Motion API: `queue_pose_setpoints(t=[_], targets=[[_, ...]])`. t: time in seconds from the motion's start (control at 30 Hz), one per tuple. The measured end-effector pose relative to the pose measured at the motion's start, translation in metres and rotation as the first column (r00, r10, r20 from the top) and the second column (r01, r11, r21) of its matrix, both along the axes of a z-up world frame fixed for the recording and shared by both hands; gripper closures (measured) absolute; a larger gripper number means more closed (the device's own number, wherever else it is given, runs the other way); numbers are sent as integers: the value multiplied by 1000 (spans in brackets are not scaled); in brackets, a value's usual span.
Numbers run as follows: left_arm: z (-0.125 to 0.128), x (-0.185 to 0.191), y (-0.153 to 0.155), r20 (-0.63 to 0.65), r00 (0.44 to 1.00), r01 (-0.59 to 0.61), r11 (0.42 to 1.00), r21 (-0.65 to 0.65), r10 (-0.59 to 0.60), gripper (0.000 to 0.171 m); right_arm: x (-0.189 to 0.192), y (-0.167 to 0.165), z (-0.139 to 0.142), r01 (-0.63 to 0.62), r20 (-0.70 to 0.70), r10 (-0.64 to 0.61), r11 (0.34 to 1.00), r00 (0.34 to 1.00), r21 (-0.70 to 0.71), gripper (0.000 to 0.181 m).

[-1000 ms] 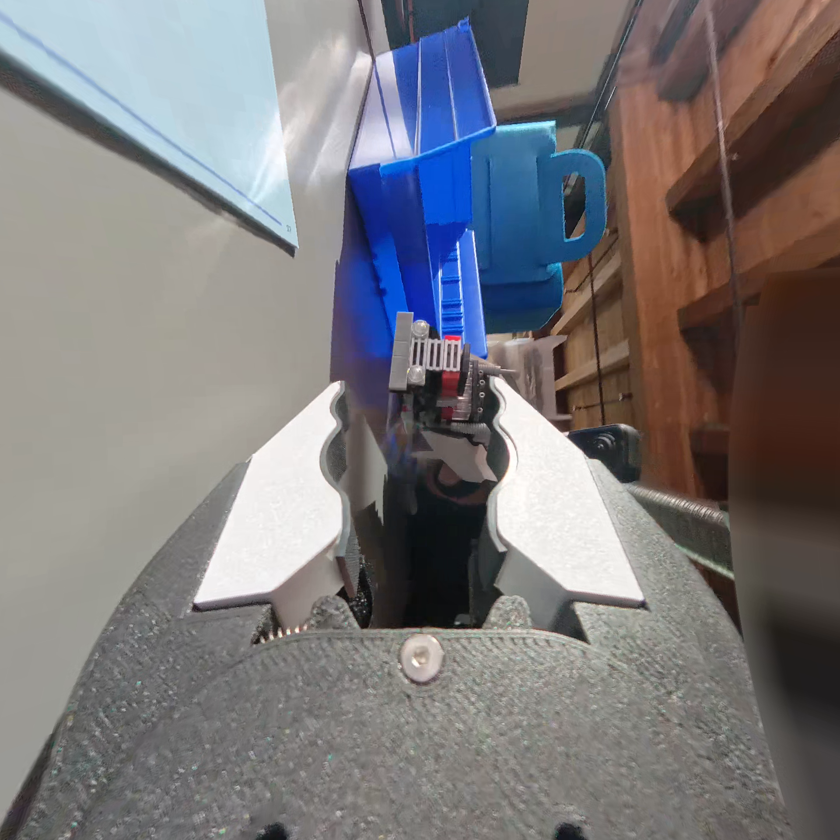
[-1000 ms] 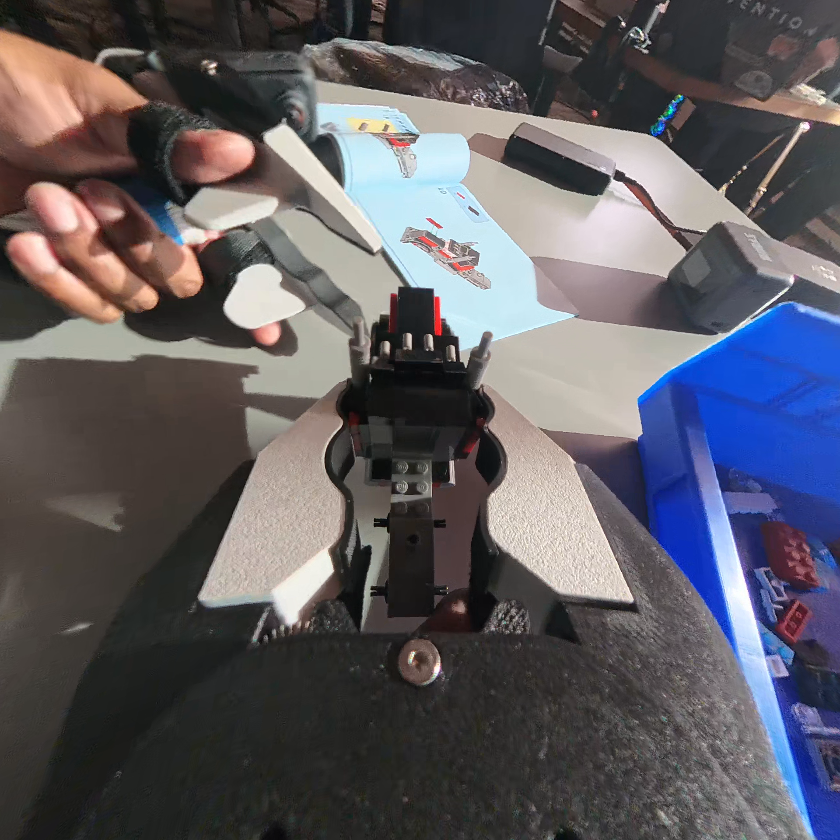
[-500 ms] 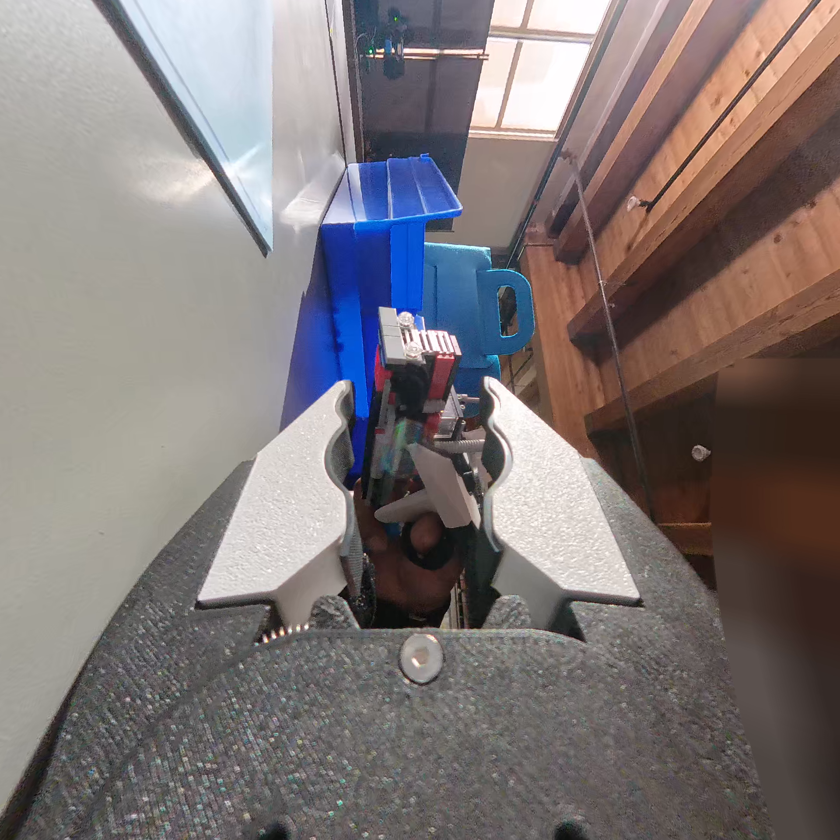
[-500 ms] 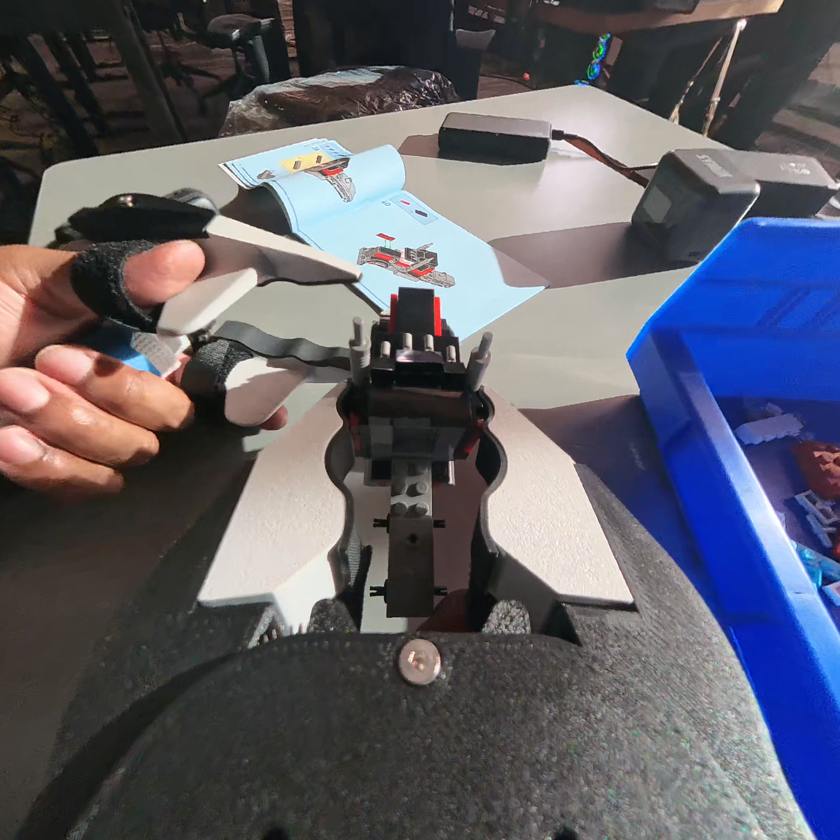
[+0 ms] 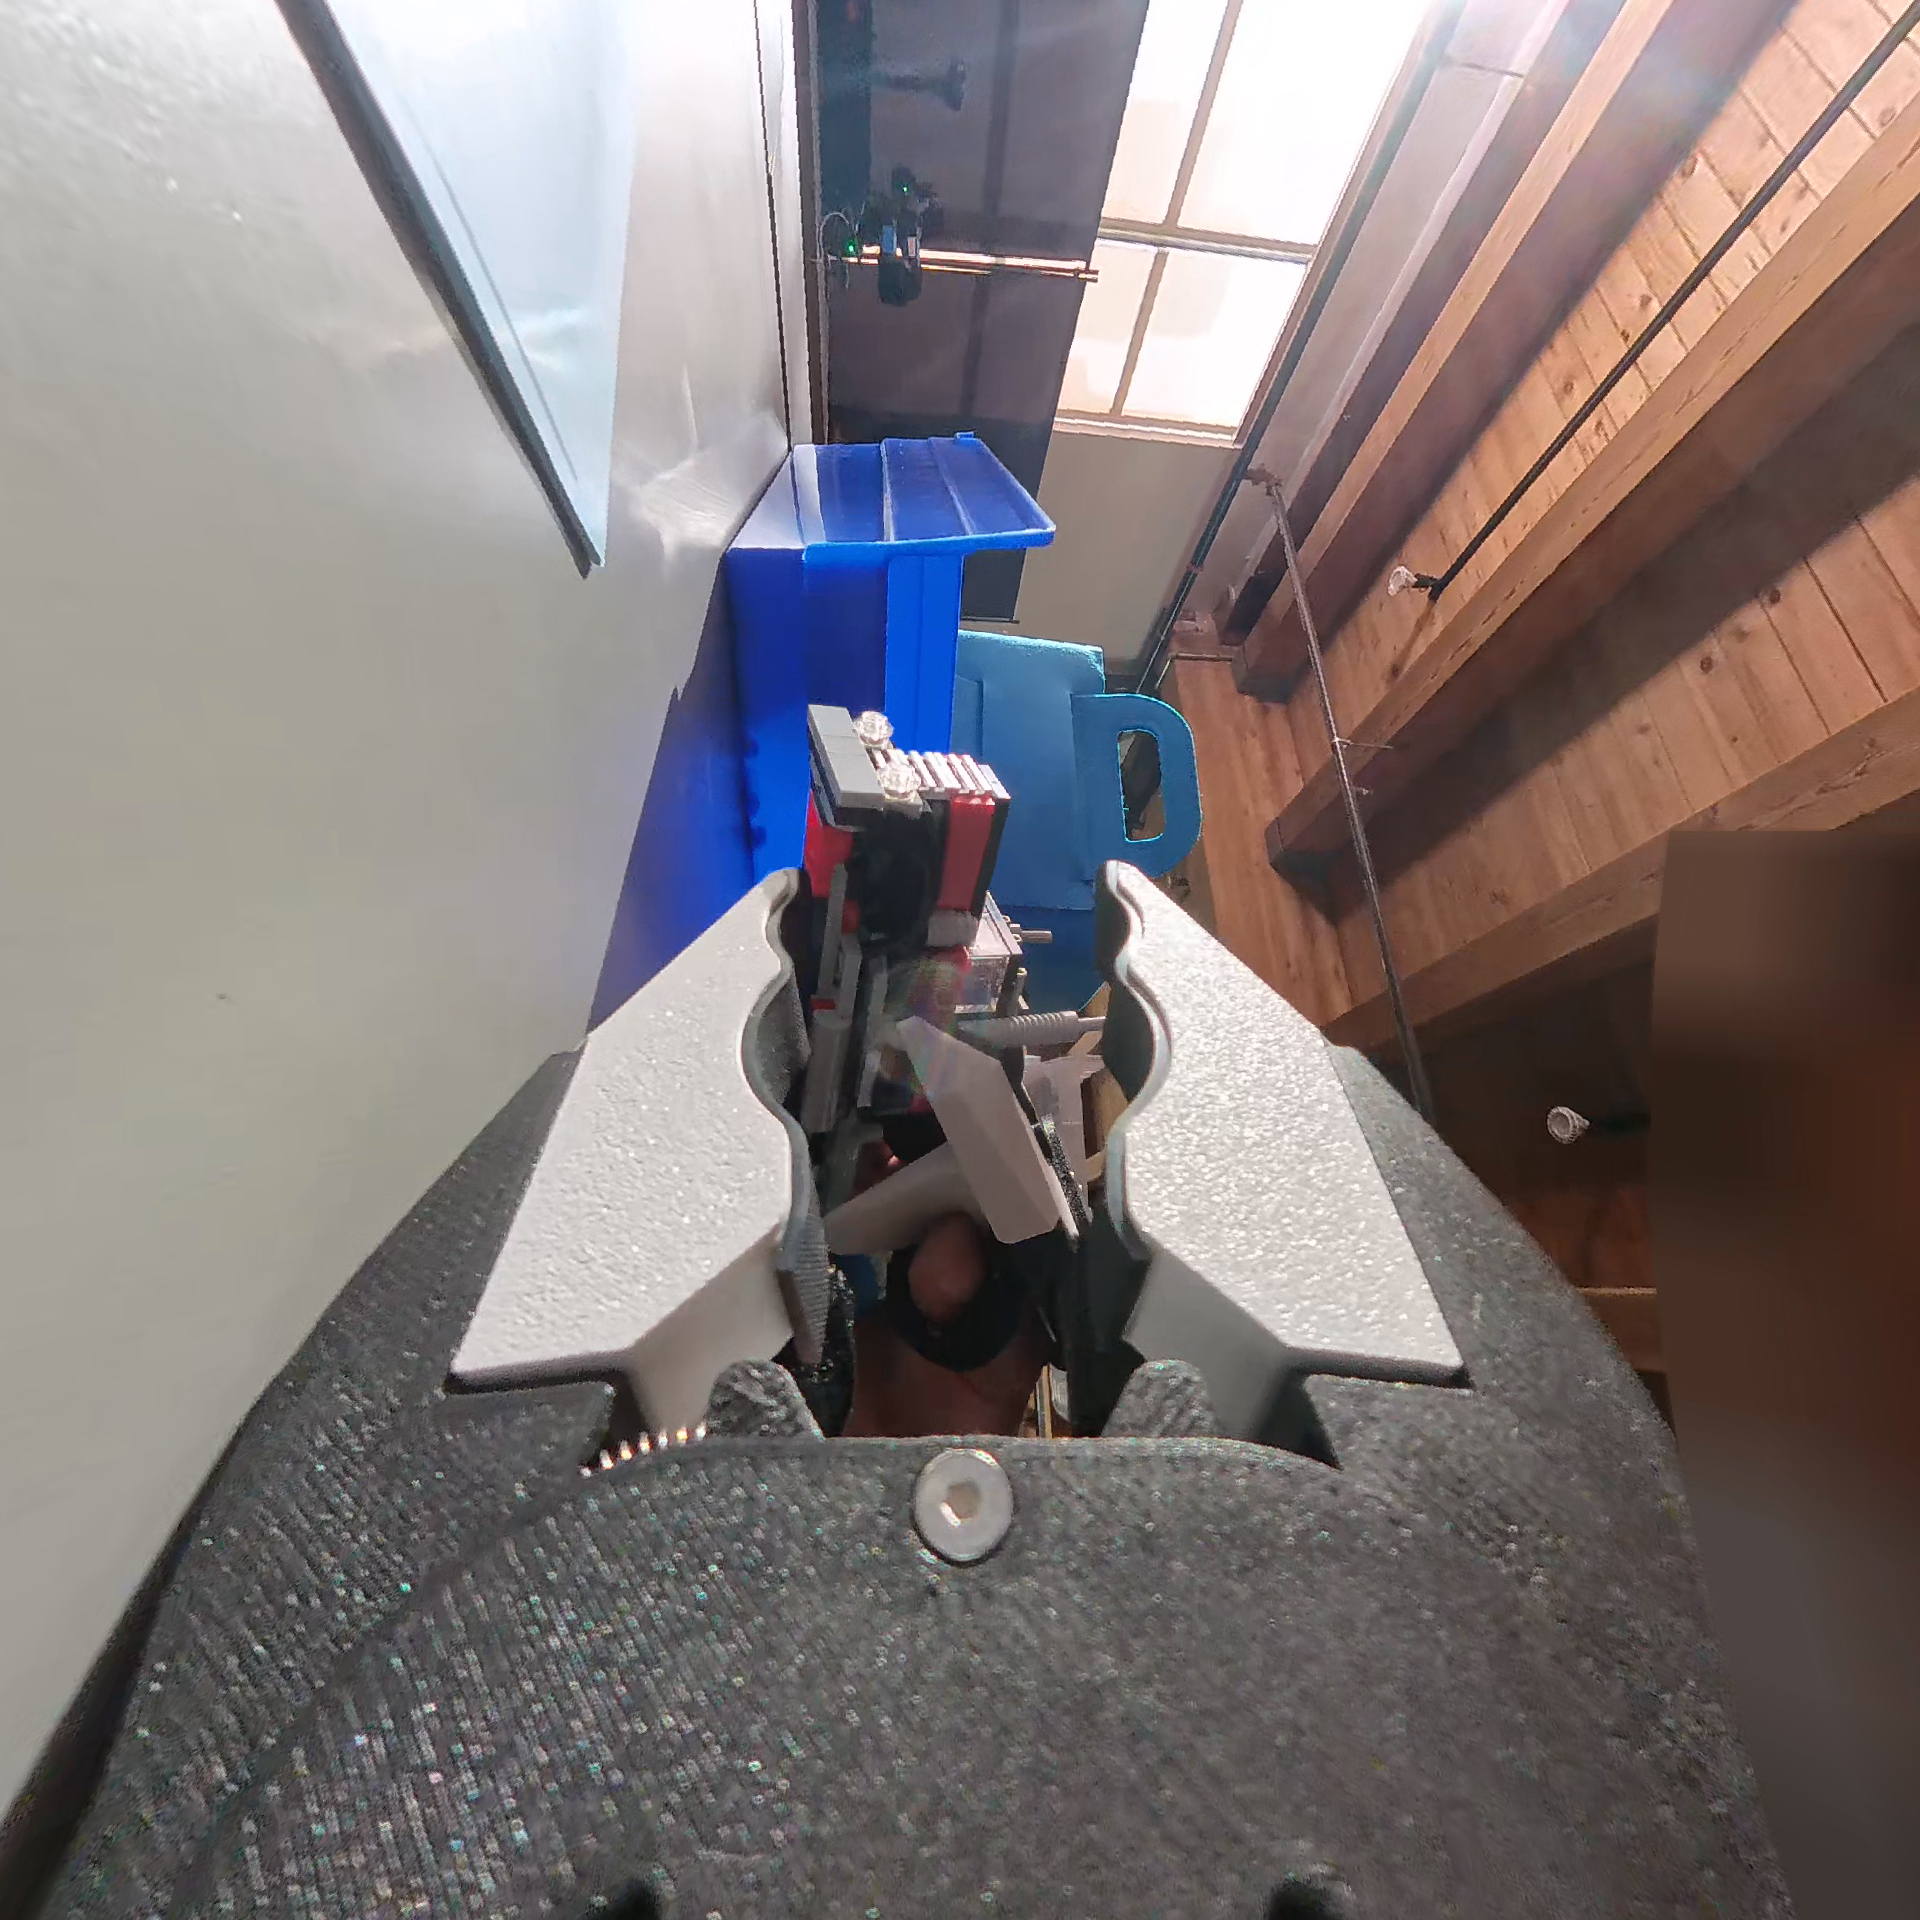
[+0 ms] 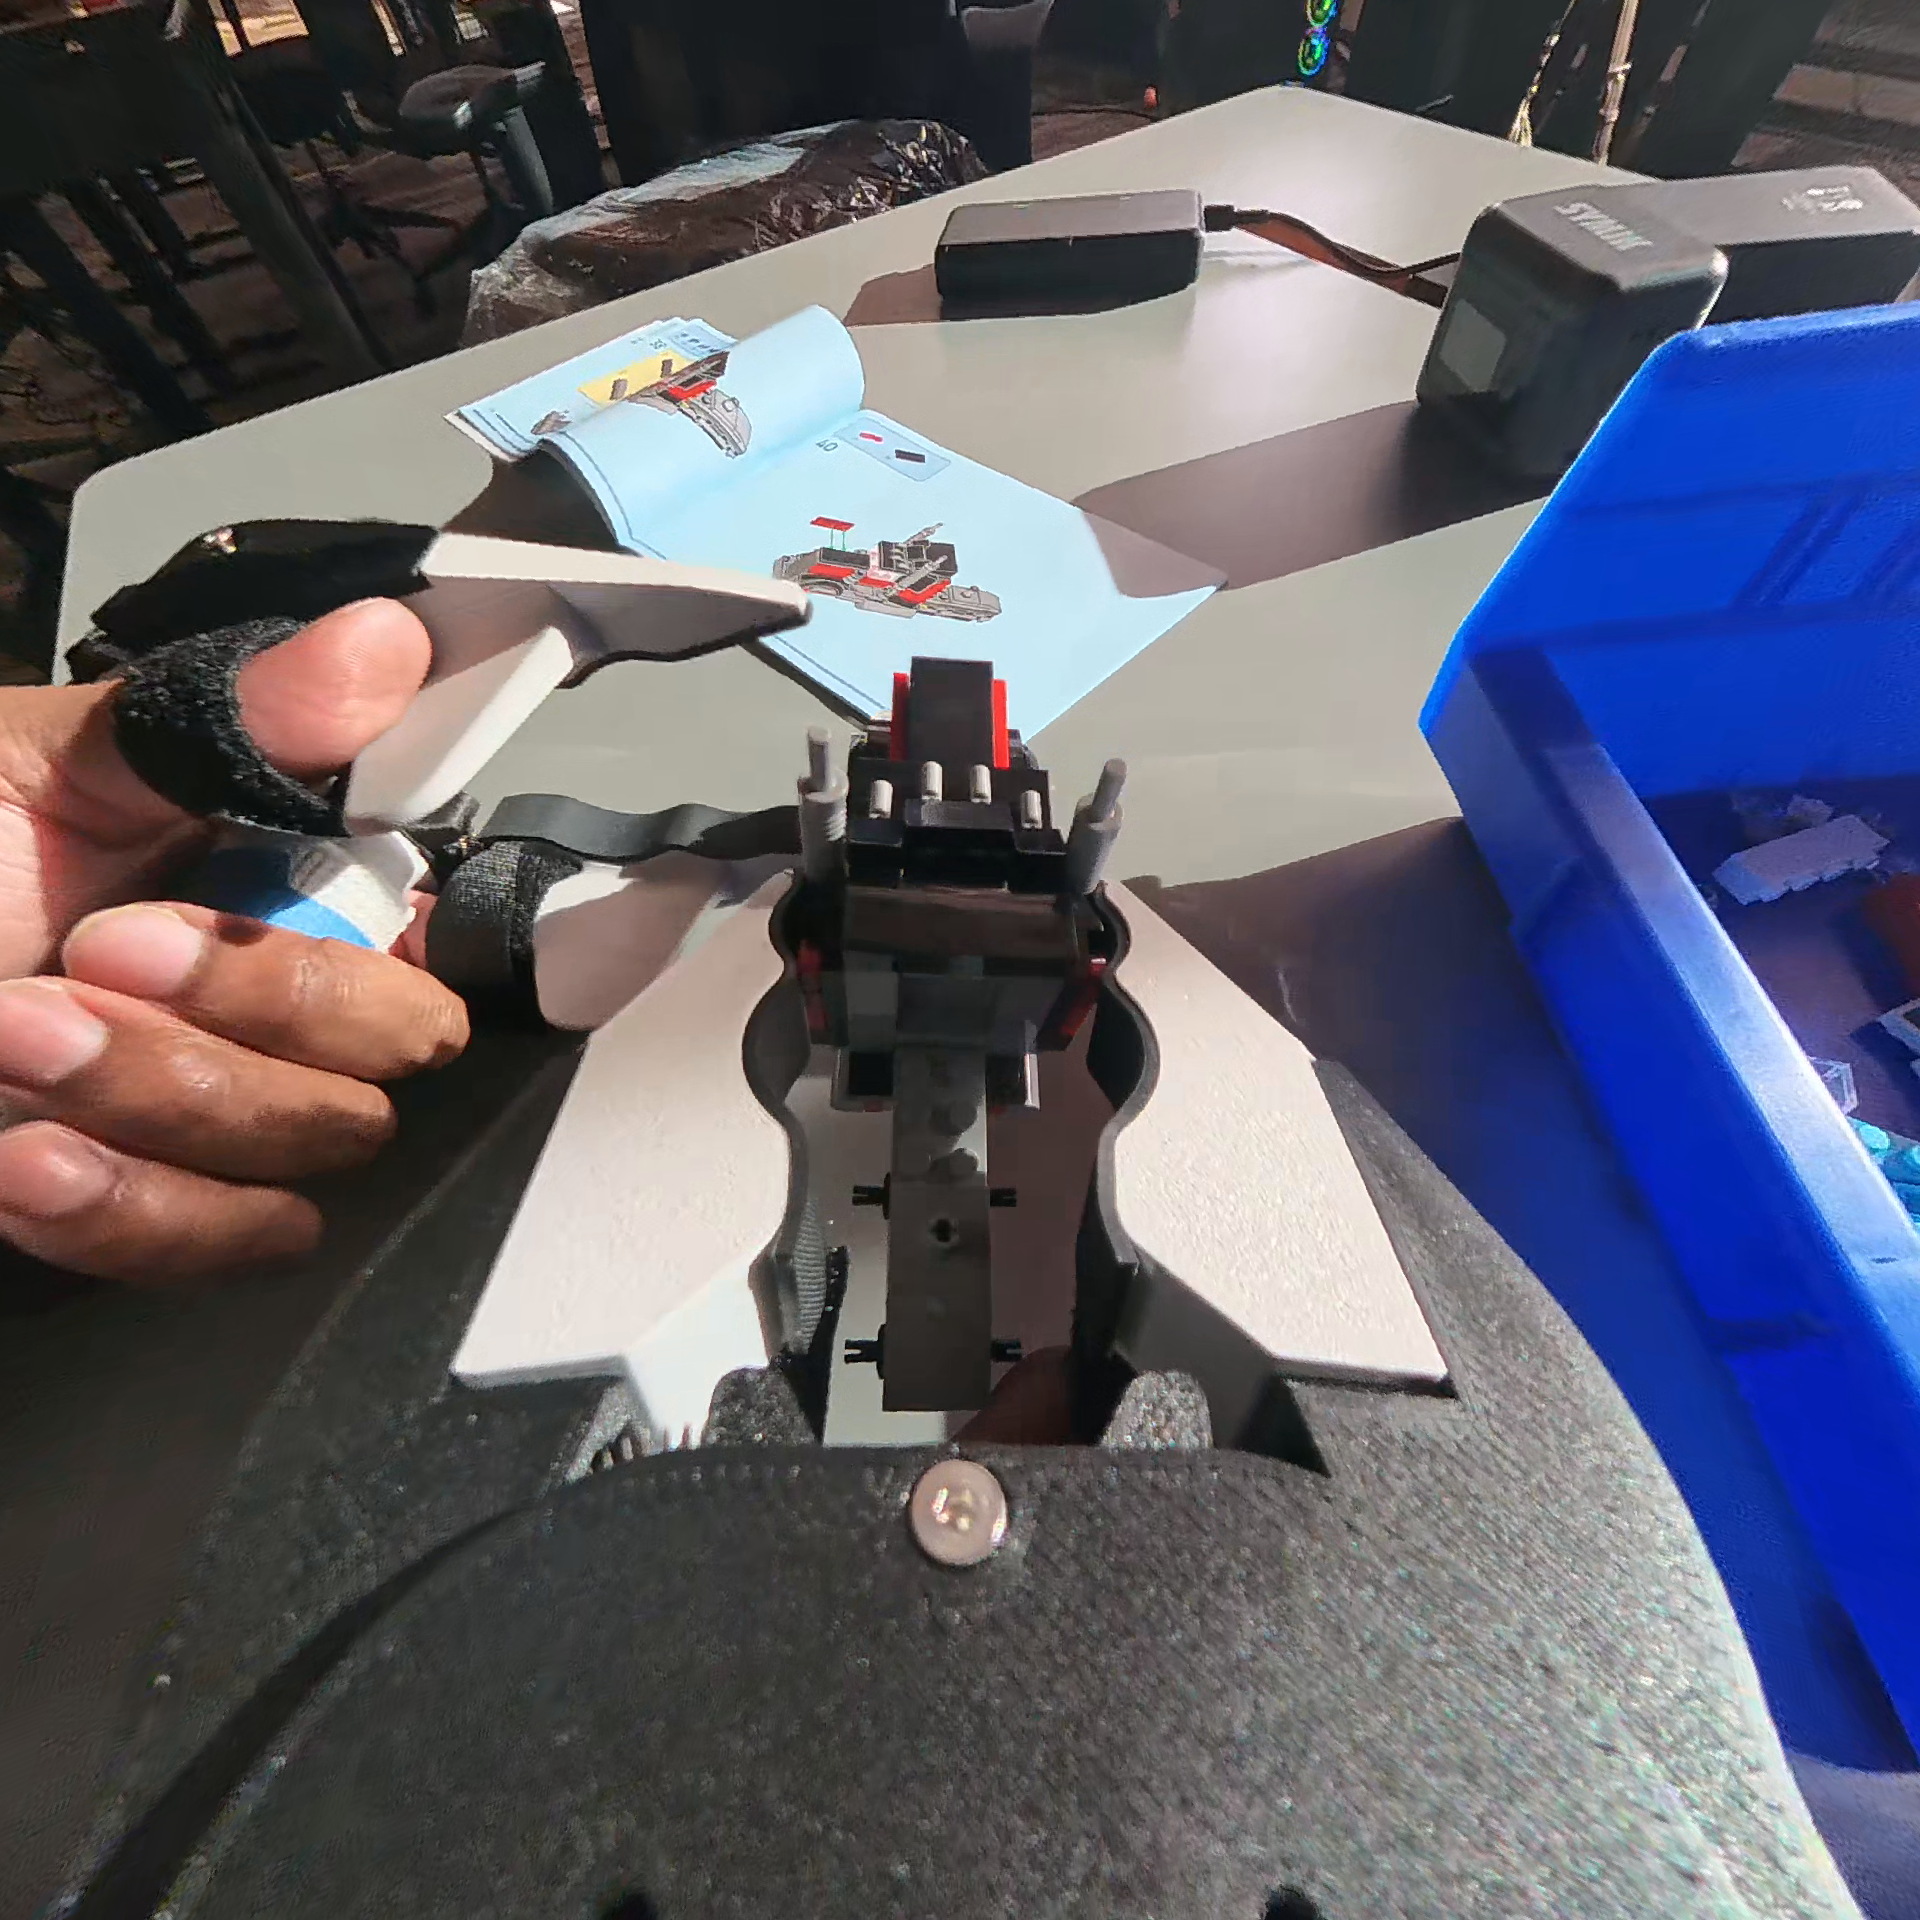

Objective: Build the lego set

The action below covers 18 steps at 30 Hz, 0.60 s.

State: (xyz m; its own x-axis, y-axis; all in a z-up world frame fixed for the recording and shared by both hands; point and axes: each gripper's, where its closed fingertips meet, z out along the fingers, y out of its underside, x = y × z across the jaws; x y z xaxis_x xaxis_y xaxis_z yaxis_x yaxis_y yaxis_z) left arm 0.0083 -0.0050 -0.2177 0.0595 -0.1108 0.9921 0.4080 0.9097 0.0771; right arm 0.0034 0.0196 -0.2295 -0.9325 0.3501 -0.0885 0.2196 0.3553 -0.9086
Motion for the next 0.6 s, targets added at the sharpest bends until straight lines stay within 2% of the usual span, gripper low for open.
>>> queue_pose_setpoints(t=[0.37, 0.6], targets=[[0, -10, 4, 10, 1000, 6, 998, -59, -6, 117, -3, 0, 1, 33, -37, -32, 999, 999, 20, 126], [-1, -15, 9, 20, 1000, 18, 995, -94, -16, 114, -3, 1, 5, 50, -125, -44, 998, 991, 46, 126]])
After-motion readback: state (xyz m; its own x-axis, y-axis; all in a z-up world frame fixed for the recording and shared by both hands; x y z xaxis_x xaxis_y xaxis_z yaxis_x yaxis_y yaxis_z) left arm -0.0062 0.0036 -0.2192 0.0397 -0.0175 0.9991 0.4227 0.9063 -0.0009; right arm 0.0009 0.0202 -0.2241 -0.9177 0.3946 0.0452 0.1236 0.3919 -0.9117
